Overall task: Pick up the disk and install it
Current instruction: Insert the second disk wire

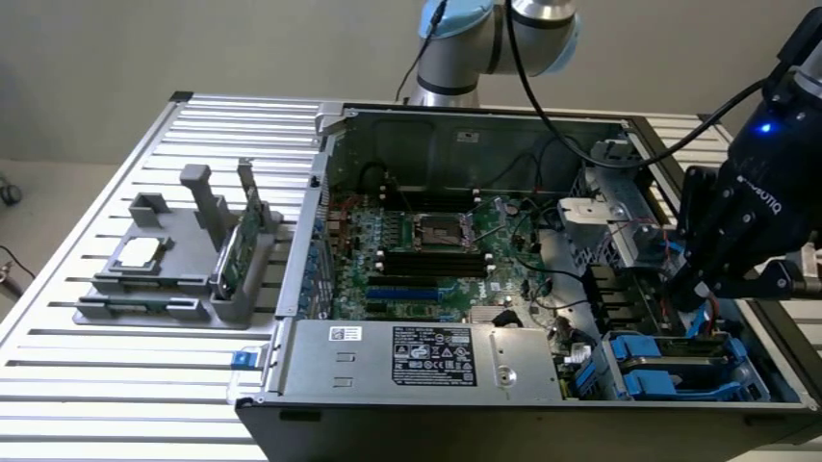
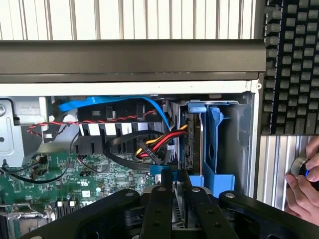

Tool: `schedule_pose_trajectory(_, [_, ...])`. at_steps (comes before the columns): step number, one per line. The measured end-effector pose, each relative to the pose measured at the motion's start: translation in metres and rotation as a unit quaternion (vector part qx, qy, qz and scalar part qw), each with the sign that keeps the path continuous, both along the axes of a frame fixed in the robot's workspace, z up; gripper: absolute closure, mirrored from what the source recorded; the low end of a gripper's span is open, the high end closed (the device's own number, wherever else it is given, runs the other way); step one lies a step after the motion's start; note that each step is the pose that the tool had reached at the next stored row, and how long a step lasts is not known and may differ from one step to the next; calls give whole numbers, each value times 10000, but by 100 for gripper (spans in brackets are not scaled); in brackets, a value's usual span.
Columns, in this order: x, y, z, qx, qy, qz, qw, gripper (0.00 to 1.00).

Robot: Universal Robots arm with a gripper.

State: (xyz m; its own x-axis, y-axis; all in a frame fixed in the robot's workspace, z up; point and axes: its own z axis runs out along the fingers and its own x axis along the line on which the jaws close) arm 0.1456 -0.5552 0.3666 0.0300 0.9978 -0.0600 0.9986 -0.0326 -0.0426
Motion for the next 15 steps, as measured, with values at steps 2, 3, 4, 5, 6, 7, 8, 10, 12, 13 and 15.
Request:
schedule_pose_trajectory(2, [0, 0, -4, 0, 0, -1, 10000, 84])
schedule_pose_trajectory(3, [0, 0, -6, 0, 0, -1, 10000, 84])
schedule_pose_trajectory(4, [0, 0, -8, 0, 0, 0, 10000, 84])
schedule_pose_trajectory(5, [-1, -1, -9, 0, 0, -1, 10000, 84])
schedule_pose_trajectory(6, [-3, -4, -11, 2, 0, 0, 10000, 84])
schedule_pose_trajectory(7, [-7, -9, -12, 2, 0, 0, 10000, 84])
schedule_pose_trajectory(8, [-11, -16, -12, 2, 0, -1, 10000, 84])
schedule_pose_trajectory(10, [-13, -34, -14, 10, 0, -2, 10000, 84])
schedule_pose_trajectory(12, [-14, -52, -20, 27, 0, -3, 10000, 84])
schedule_pose_trajectory(13, [-14, -68, -25, 45, 0, -2, 10000, 84])
schedule_pose_trajectory(15, [-14, -109, -42, 92, 0, -2, 10000, 84])
